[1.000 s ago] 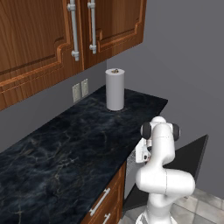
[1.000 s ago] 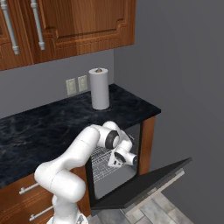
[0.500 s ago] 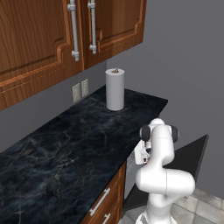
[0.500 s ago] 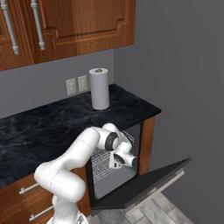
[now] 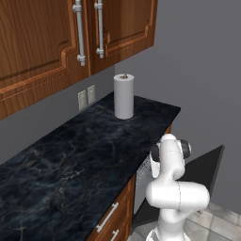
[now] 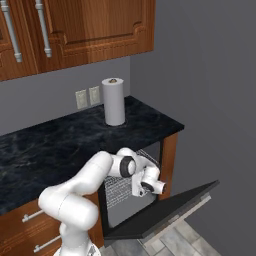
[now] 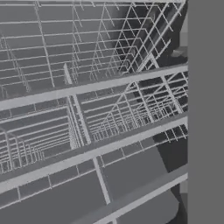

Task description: Open the dishwasher door and pull out the top rack.

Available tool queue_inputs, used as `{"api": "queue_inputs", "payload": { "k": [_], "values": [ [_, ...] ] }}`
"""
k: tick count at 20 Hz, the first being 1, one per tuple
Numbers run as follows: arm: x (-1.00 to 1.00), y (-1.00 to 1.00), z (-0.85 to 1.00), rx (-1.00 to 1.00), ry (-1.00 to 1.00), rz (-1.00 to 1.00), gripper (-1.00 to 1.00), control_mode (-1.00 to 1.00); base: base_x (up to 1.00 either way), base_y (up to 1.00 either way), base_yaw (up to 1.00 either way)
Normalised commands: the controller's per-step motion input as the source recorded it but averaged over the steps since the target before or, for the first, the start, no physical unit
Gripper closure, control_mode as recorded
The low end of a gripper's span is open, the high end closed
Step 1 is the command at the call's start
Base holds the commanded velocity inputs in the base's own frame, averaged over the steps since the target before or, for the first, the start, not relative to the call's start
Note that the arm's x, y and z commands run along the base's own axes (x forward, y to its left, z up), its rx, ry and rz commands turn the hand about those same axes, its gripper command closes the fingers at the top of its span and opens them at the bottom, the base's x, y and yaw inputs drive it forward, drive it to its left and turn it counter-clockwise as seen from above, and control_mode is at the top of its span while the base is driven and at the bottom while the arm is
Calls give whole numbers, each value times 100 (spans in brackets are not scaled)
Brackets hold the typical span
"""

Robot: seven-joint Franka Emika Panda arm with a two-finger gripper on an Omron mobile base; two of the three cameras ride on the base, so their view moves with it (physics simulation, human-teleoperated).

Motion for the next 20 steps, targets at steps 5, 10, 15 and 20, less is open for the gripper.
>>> {"api": "queue_inputs", "payload": {
  "k": [5,10,15,20],
  "values": [
    [-37,-73,-56,-39,14,-11,-100,-100,0,0,0],
    [-36,-48,-54,-49,15,-12,-100,-100,0,0,0],
    [-24,-9,-25,-61,9,-15,-100,-100,0,0,0],
    [-43,-10,3,-58,1,-11,-100,-100,0,0,0]
  ]
}}
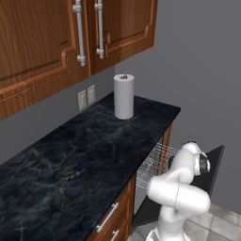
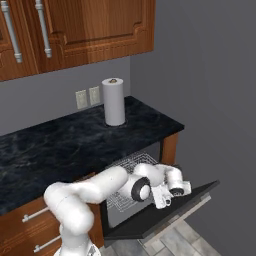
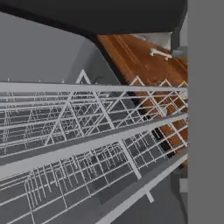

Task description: Open the dishwasher door and pull out the top rack.

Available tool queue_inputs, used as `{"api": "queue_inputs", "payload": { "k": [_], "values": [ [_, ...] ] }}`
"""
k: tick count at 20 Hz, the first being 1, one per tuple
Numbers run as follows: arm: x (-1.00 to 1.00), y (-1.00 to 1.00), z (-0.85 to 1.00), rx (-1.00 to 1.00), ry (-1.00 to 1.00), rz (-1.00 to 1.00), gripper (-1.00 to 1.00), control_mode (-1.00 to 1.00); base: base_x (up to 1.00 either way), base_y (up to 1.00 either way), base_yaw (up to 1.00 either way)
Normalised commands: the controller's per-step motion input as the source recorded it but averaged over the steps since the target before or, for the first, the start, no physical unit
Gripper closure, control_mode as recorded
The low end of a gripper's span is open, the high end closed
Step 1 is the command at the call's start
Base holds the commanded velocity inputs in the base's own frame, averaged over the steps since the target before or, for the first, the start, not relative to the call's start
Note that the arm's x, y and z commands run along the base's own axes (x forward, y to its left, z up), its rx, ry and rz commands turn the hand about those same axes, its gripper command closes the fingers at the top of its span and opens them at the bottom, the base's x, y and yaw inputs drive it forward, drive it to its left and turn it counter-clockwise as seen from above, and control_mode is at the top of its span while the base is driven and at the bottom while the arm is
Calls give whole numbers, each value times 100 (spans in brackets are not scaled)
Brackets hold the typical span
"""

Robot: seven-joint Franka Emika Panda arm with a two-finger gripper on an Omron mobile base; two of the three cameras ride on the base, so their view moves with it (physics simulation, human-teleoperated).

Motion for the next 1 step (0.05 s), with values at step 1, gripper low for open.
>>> {"api": "queue_inputs", "payload": {
  "k": [1],
  "values": [
    [-58,0,44,-53,0,-11,-100,-100,0,0,0]
  ]
}}
